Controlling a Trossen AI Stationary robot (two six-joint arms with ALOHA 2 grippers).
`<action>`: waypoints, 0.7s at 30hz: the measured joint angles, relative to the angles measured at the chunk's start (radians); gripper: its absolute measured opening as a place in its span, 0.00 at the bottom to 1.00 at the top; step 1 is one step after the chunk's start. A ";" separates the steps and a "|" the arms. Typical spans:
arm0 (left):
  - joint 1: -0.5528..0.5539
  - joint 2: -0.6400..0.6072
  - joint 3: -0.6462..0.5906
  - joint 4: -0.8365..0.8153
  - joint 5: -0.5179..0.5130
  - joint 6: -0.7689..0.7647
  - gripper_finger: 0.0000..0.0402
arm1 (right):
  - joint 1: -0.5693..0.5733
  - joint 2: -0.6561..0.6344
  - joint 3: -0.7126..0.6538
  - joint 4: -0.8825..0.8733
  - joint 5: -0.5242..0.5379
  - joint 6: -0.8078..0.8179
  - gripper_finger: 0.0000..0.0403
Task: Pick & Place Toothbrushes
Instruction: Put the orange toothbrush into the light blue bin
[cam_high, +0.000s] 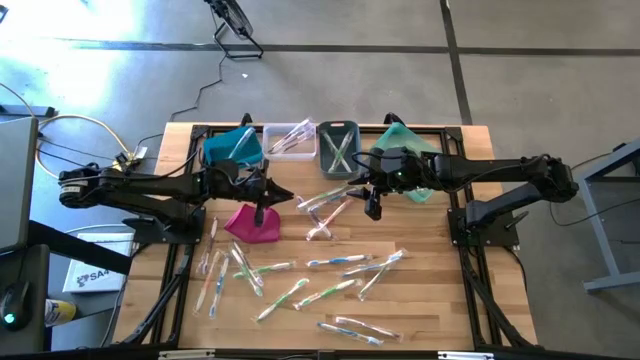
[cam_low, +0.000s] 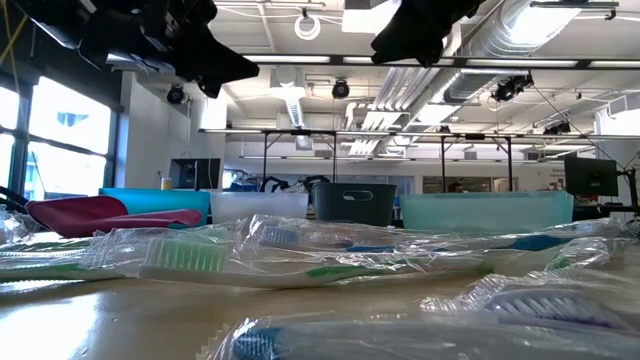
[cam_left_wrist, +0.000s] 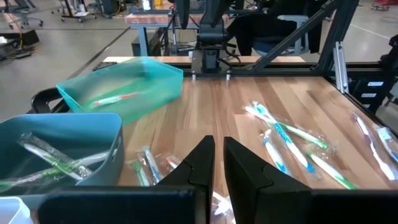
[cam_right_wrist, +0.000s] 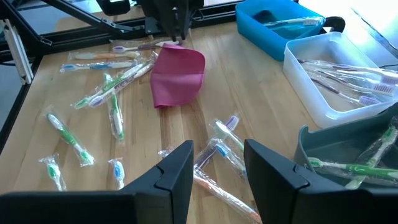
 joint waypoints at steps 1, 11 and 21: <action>0.000 0.000 0.000 0.000 0.000 0.000 0.07 | 0.000 0.000 0.000 0.000 0.000 0.000 0.33; 0.000 0.000 0.000 0.000 -0.003 0.000 0.07 | 0.019 0.000 0.000 0.112 0.006 -0.086 0.33; 0.000 0.000 0.001 0.002 -0.083 0.010 0.07 | 0.068 0.105 0.000 0.208 0.063 -0.260 0.33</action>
